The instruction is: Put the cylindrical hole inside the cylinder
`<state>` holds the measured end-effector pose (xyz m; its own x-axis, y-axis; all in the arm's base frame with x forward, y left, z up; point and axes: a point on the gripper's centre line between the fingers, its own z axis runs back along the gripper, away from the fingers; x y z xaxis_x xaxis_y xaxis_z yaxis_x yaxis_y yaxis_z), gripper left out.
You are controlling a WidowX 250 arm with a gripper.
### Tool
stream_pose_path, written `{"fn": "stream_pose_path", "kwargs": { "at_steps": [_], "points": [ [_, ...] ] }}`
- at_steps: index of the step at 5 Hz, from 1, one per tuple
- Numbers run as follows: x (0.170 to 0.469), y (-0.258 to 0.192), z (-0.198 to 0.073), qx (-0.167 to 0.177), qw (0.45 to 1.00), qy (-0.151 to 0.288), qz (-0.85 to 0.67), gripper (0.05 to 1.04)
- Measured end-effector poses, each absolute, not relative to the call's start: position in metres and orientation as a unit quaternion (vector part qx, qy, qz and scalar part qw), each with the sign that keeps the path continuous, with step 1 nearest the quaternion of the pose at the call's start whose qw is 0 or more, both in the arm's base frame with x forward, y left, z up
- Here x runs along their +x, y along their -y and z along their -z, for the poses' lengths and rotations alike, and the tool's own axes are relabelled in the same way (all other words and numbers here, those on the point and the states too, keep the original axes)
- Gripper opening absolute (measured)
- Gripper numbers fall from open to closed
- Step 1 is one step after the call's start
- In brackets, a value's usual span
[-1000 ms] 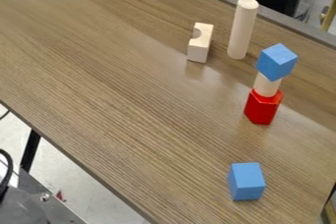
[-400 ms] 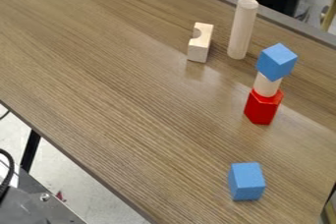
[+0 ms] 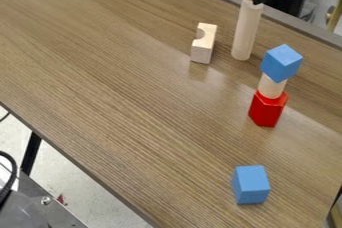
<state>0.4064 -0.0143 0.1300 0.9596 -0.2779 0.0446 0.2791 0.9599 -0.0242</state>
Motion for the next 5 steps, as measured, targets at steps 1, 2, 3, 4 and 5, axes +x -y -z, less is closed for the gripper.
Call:
{"fn": "stream_pose_path", "kwargs": {
  "at_steps": [1,2,3,4,5],
  "points": [
    [0.409,0.016,-0.13,-0.013,0.989,0.029,0.143,0.757],
    [0.412,0.015,-0.13,-0.008,0.988,0.038,0.146,0.757],
    [0.414,0.014,-0.126,-0.006,0.988,0.038,0.15,0.757],
    [0.414,0.013,-0.12,-0.007,0.988,0.031,0.15,0.757],
    [0.416,0.011,-0.12,-0.006,0.988,0.036,0.151,0.757]
  ]
}}
